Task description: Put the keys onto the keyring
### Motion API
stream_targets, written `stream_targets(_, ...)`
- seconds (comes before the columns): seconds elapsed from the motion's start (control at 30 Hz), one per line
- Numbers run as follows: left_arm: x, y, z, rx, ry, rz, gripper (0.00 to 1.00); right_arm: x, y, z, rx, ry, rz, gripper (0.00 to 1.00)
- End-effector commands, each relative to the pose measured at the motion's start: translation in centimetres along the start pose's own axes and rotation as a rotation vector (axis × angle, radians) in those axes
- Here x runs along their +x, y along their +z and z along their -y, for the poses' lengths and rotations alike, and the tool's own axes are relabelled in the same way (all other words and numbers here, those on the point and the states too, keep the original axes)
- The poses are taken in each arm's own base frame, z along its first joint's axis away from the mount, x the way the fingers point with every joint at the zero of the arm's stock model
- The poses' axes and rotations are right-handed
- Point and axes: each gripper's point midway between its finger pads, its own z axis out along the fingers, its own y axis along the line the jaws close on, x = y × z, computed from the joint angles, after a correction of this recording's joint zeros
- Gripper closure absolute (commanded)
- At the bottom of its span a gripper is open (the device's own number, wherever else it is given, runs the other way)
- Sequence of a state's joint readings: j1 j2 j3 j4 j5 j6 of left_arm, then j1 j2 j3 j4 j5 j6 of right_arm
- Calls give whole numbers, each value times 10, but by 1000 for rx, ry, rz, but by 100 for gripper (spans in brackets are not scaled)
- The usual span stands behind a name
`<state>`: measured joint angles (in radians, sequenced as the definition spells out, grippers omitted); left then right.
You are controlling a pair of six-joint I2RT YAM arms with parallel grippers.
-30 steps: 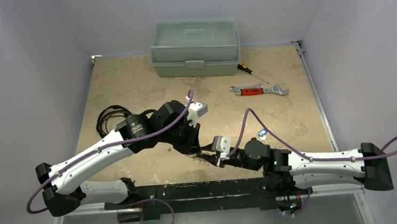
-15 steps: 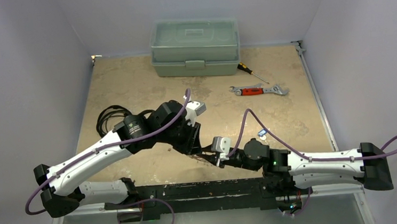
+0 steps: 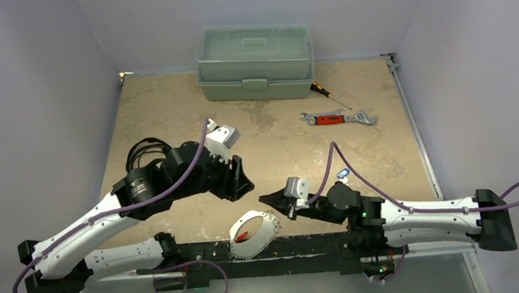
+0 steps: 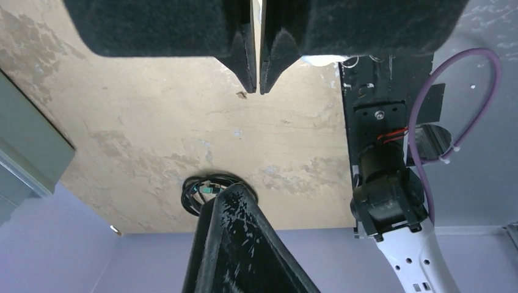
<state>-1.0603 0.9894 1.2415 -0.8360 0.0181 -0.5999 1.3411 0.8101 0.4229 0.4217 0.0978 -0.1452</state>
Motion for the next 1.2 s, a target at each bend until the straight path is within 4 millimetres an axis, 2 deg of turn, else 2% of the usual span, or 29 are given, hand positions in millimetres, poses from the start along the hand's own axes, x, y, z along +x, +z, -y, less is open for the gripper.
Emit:
stream_targets(0.0,2,6,-50,-180,81,114,52,-5,4,-3,11,102,16,87)
stream_targets(0.07,9,11,-71,-258,126,121,47,0,9,-14,-23,205,-14,74)
stream_targets(0.13,12,14,-90,-337,182,127,40,15,16,-26,-43,310,-84,62)
stream_targets(0.27,8,14,-120,-484,260,159,19,51,25,-45,-51,483,-219,53)
stream_targets(0.4,3,16,-140,-578,365,195,14,90,37,-65,-62,567,-348,50)
stream_targets(0.5,4,19,-153,-625,396,242,12,109,52,-71,-38,607,-417,50)
stream_targets(0.63,-4,6,-159,-686,383,274,12,133,71,-75,8,645,-496,52)
stream_targets(0.8,-6,-4,-162,-696,358,334,10,162,82,-90,11,719,-590,54)
stream_targets(0.87,-6,-5,-163,-707,352,335,10,175,82,-92,36,734,-639,54)
stream_targets(1.03,-5,-1,-164,-723,340,317,10,191,77,-91,86,788,-698,54)
stream_targets(1.17,-5,-1,-165,-732,337,309,10,205,75,-79,139,816,-718,50)
